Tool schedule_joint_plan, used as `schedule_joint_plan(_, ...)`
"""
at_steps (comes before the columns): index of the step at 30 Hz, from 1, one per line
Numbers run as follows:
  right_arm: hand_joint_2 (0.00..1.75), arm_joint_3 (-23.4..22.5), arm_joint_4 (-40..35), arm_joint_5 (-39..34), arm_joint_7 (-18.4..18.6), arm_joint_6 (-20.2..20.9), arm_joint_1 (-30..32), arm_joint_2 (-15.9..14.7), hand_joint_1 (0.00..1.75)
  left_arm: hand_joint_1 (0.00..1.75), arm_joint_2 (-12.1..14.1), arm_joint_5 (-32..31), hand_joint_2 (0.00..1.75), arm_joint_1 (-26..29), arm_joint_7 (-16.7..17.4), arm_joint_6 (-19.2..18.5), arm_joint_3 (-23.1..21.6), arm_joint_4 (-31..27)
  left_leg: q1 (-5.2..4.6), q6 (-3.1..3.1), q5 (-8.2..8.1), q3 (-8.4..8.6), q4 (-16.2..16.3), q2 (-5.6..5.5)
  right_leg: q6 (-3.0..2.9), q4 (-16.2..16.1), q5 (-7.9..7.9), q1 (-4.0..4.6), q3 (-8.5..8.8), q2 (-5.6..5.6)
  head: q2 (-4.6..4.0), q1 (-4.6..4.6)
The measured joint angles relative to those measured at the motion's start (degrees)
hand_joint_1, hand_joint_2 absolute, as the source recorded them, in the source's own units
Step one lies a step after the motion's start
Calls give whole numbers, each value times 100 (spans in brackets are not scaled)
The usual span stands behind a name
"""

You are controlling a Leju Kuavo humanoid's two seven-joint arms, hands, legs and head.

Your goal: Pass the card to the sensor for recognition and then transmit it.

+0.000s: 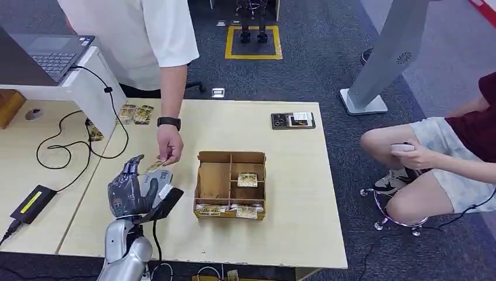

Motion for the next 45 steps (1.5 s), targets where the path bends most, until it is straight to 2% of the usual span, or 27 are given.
schedule_joint_plan(4,175,4,0,-2,-13,-13,4,0,0,0,-157,310,175,16,-546,2,166,-179,0,0,0,0,0,0,0,0,0,0,1,-1,0,0)
schedule_joint_plan(13,175,20,0,-2,-17,-13,12,0,0,0,-293,367,175,24,-607,2,315,-317,0,0,0,0,0,-1,0,0,0,0,0,-1,0,0)
schedule_joint_plan(16,175,24,0,-4,-17,-13,13,0,0,0,-339,525,175,24,-857,2,345,-354,0,0,0,0,0,-1,0,0,0,0,0,-1,0,-2)
schedule_joint_plan(21,175,26,0,-39,-46,-15,18,0,0,0,-437,1266,175,71,-1538,2,393,-607,0,0,0,0,0,0,0,0,0,0,0,0,0,-2)
schedule_joint_plan(26,175,26,0,-52,-81,-11,25,0,0,0,-424,2001,175,274,-1957,4,212,-1000,0,0,0,0,0,1,0,0,0,0,0,1,0,-2)
schedule_joint_plan(28,175,26,0,-77,-87,9,29,-2,0,0,-380,2330,175,448,-2260,4,17,-1220,0,0,-1,-1,0,1,0,0,-1,0,-1,0,0,0)
schedule_joint_plan(31,175,26,0,-120,-92,35,33,-4,0,0,-221,2579,175,712,-2452,4,-367,-1514,0,0,-1,-1,0,0,0,-1,-2,0,-1,0,0,0)
schedule_joint_plan(33,175,26,0,-142,-98,59,39,-7,0,0,-65,2590,175,900,-2456,4,-667,-1701,0,0,-2,0,0,1,-1,-1,-2,0,-2,0,0,-2)
schedule_joint_plan(39,175,28,0,-155,-133,92,57,-15,0,0,490,1905,175,1257,-2327,7,-1612,-2009,0,0,-1,0,-2,1,-2,0,-3,0,-2,-1,0,-2)
schedule_joint_plan(45,175,44,2,-201,-153,103,58,-26,0,0,815,1576,175,1317,-2251,7,-2185,-2039,0,0,0,1,-1,0,-1,-1,-1,0,-1,-1,0,0)
